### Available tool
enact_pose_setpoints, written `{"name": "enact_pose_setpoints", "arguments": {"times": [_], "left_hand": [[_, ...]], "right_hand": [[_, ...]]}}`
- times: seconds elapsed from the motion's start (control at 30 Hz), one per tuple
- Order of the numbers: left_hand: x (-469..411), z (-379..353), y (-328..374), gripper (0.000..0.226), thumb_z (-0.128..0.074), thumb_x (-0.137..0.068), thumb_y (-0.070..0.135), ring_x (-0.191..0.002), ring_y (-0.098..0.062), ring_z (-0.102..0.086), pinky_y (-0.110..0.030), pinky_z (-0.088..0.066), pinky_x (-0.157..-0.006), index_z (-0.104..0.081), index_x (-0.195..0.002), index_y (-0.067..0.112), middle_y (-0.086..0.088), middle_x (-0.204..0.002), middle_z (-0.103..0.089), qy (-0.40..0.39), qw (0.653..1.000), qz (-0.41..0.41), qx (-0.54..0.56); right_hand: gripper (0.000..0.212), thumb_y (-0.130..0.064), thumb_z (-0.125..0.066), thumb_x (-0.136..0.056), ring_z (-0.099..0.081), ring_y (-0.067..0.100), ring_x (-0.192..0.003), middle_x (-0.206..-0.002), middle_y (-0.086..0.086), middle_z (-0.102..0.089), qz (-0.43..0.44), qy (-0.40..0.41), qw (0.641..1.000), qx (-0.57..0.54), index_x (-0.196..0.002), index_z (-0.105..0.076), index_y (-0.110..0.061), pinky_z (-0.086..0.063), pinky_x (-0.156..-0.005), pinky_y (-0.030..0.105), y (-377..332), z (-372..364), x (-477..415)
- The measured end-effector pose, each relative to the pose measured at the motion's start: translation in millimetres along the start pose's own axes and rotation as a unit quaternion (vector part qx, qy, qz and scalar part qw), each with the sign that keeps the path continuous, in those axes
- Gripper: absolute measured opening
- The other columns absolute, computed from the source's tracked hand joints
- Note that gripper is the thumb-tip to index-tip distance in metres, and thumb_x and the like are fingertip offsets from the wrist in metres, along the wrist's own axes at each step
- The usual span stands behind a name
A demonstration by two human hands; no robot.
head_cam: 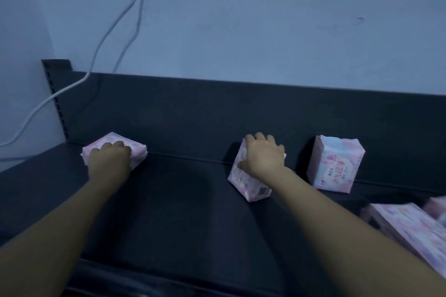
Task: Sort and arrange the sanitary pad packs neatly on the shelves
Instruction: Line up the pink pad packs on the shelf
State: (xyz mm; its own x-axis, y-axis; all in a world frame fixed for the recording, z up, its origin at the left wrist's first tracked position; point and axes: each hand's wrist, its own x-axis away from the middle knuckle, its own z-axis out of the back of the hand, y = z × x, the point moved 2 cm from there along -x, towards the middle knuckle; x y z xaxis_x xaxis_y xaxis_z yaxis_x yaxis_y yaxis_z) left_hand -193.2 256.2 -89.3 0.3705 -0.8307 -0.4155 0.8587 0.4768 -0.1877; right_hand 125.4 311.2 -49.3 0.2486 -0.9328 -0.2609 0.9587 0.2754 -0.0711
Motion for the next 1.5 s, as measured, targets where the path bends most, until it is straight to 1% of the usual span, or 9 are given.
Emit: {"name": "enact_pose_setpoints", "arguments": {"times": [0.17,0.33,0.47,0.6,0.77,0.97,1.17,1.37,1.5], "left_hand": [[14,10,22,0.007,-0.068,-0.074,0.018,-0.077,-0.026,-0.059,-0.040,-0.046,-0.067,-0.063,-0.072,0.013,0.000,-0.077,-0.059,0.045,0.993,-0.038,0.101],[44,55,79,0.008,-0.059,-0.084,0.003,-0.069,-0.030,-0.059,-0.031,-0.031,-0.066,-0.059,-0.081,0.010,-0.007,-0.072,-0.060,0.119,0.946,-0.066,0.293],[56,106,124,0.018,-0.043,-0.087,0.006,-0.071,-0.029,-0.054,-0.035,-0.040,-0.061,-0.054,-0.082,0.019,-0.002,-0.074,-0.058,0.065,0.926,-0.021,0.371],[77,155,172,0.023,-0.046,-0.088,0.008,-0.073,-0.020,-0.057,-0.030,-0.046,-0.066,-0.063,-0.075,0.017,0.003,-0.076,-0.063,-0.013,0.850,-0.030,0.526],[103,190,229,0.021,-0.053,-0.092,0.003,-0.057,-0.012,-0.047,-0.021,-0.034,-0.050,-0.063,-0.075,0.007,-0.002,-0.066,-0.058,-0.167,0.772,-0.060,0.610],[113,200,281,0.010,-0.061,-0.090,0.003,-0.075,-0.017,-0.054,-0.026,-0.043,-0.069,-0.070,-0.084,0.002,-0.006,-0.077,-0.064,-0.268,0.787,-0.139,0.538],[93,198,334,0.016,-0.067,-0.085,0.012,-0.093,-0.020,-0.062,-0.031,-0.050,-0.085,-0.070,-0.071,0.018,-0.001,-0.089,-0.069,-0.171,0.865,-0.196,0.428],[64,178,361,0.011,-0.067,-0.083,0.022,-0.126,-0.022,-0.039,-0.038,-0.039,-0.100,-0.074,-0.092,0.022,0.002,-0.137,-0.045,-0.117,0.908,-0.283,0.287],[53,161,370,0.025,-0.059,-0.087,0.017,-0.112,-0.019,-0.049,-0.040,-0.046,-0.095,-0.062,-0.112,0.015,0.002,-0.136,-0.043,-0.121,0.879,-0.306,0.345]], "right_hand": [[0.039,-0.043,-0.043,-0.097,-0.045,0.032,-0.117,-0.128,0.009,-0.046,0.000,-0.006,0.999,-0.039,-0.129,-0.040,-0.020,-0.038,-0.092,0.046,8,4,14],[0.030,-0.030,-0.032,-0.101,-0.052,0.034,-0.105,-0.118,0.014,-0.052,0.019,-0.031,0.993,-0.116,-0.124,-0.045,-0.015,-0.043,-0.086,0.039,31,20,41],[0.016,-0.029,-0.049,-0.094,-0.059,0.024,-0.101,-0.101,0.002,-0.060,0.000,-0.050,0.984,-0.170,-0.100,-0.058,-0.017,-0.041,-0.073,0.029,67,45,75],[0.013,-0.032,-0.056,-0.089,-0.058,0.021,-0.090,-0.089,-0.004,-0.062,-0.049,-0.030,0.975,-0.213,-0.081,-0.057,-0.022,-0.043,-0.073,0.028,118,68,118],[0.020,-0.031,-0.062,-0.088,-0.062,0.022,-0.091,-0.094,-0.002,-0.069,-0.109,-0.007,0.968,-0.227,-0.069,-0.061,-0.023,-0.047,-0.075,0.027,183,96,157],[0.019,-0.031,-0.063,-0.089,-0.063,0.022,-0.090,-0.091,0.001,-0.070,-0.155,-0.037,0.951,-0.266,-0.079,-0.070,-0.016,-0.052,-0.082,0.033,221,93,174],[0.020,-0.030,-0.060,-0.091,-0.062,0.026,-0.097,-0.104,0.007,-0.067,-0.151,-0.120,0.953,-0.232,-0.090,-0.067,-0.011,-0.049,-0.083,0.030,224,86,150],[0.030,-0.015,-0.049,-0.095,-0.045,0.015,-0.058,-0.085,0.008,-0.055,-0.153,-0.230,0.947,-0.163,-0.115,-0.064,0.002,-0.036,-0.042,0.020,224,87,129],[0.026,-0.011,-0.050,-0.093,-0.040,0.015,-0.046,-0.067,0.006,-0.048,-0.165,-0.254,0.941,-0.153,-0.110,-0.066,0.001,-0.025,-0.027,0.010,228,80,120]]}}
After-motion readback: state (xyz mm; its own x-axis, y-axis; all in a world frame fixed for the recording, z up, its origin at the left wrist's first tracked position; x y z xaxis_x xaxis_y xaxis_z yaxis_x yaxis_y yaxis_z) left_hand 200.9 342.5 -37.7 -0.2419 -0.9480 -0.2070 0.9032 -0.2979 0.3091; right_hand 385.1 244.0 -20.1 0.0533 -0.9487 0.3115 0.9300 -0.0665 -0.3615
